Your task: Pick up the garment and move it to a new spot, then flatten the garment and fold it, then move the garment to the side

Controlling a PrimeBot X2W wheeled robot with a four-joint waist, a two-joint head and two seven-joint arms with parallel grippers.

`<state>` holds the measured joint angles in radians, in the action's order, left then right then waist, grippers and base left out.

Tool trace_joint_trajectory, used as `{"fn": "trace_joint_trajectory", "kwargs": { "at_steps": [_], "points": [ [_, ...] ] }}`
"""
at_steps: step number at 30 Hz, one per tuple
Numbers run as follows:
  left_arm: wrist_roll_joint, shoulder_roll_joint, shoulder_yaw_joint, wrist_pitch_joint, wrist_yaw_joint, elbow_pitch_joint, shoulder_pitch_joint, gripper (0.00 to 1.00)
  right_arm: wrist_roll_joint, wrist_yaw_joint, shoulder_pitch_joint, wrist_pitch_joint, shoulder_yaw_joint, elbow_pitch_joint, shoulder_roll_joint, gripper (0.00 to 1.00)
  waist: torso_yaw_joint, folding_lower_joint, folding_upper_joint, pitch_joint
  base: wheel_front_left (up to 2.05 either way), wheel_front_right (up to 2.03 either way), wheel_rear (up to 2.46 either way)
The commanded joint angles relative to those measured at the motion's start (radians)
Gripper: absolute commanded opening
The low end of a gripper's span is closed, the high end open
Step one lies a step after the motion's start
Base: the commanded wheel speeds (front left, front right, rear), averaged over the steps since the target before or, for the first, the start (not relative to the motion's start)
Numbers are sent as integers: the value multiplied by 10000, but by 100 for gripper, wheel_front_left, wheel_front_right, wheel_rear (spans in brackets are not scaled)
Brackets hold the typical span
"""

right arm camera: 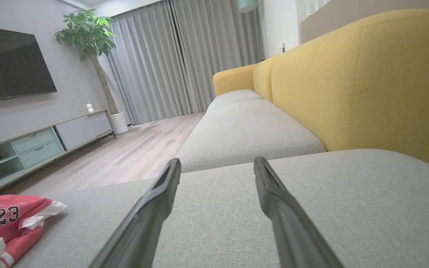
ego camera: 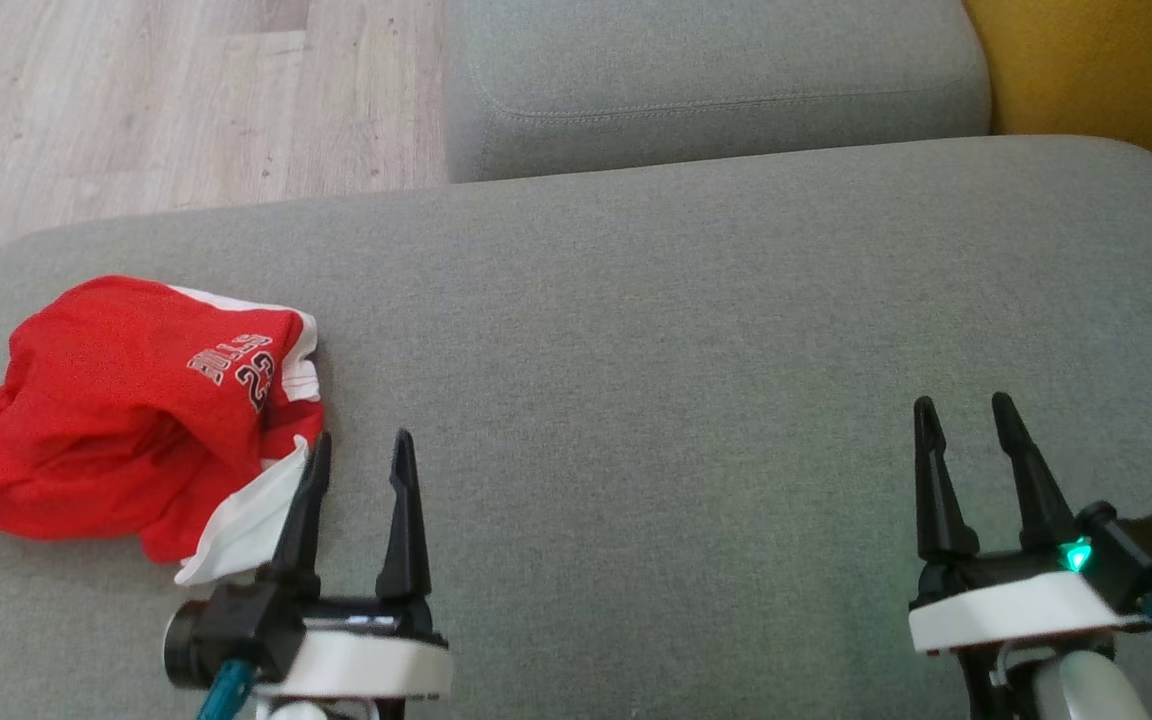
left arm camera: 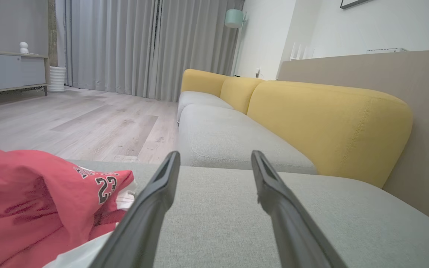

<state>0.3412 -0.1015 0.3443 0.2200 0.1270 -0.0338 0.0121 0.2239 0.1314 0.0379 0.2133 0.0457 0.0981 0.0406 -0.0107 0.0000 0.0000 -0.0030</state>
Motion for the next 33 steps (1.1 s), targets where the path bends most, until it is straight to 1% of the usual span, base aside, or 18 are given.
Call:
{"fn": "trace_joint_trajectory", "kwargs": {
  "at_steps": [1, 5, 7, 12, 18, 23, 27, 33],
  "points": [
    [-322, 63, -394, 134, -180, 352, -184, 100, -186, -7, -224, 199, 260, -334, 91, 100, 1, 0, 0, -15, 0, 0, 0],
    [-474, 358, -811, 252, -809, -1, 142, 100, -358, -7, -74, 318, 361, -152, 93, 100, -2, 0, 0, -56, 0, 0, 0],
    [-624, 434, -946, 310, -1067, -244, 203, 100, -787, -7, -21, 377, 451, 8, 94, 100, -2, 0, 0, -77, 0, 0, 0],
    [-1105, 501, -1199, 417, -1378, -470, 215, 100, -1009, -7, -52, 485, 535, 183, 96, 100, 3, 0, 0, -114, 0, 0, 0],
    [-933, 509, -1211, 417, -1375, -506, 152, 100, -888, -7, -114, 485, 493, 147, 96, 100, 32, 0, 0, -138, 0, 0, 0],
    [-891, 511, -1132, 417, -1271, -575, 43, 100, -760, -7, -78, 485, 617, 144, 96, 100, 251, 0, 0, -170, 0, 0, 0],
    [-939, 511, -1225, 417, -1181, -646, 36, 100, -702, -7, -32, 485, 878, 101, 96, 100, 607, 0, 0, -240, 0, 0, 0],
    [-1043, 512, -1479, 417, -1120, -752, 75, 100, -657, -7, 82, 485, 1288, 68, 96, 100, 1408, 0, 0, -393, 0, 0, 0]
  ]
}}
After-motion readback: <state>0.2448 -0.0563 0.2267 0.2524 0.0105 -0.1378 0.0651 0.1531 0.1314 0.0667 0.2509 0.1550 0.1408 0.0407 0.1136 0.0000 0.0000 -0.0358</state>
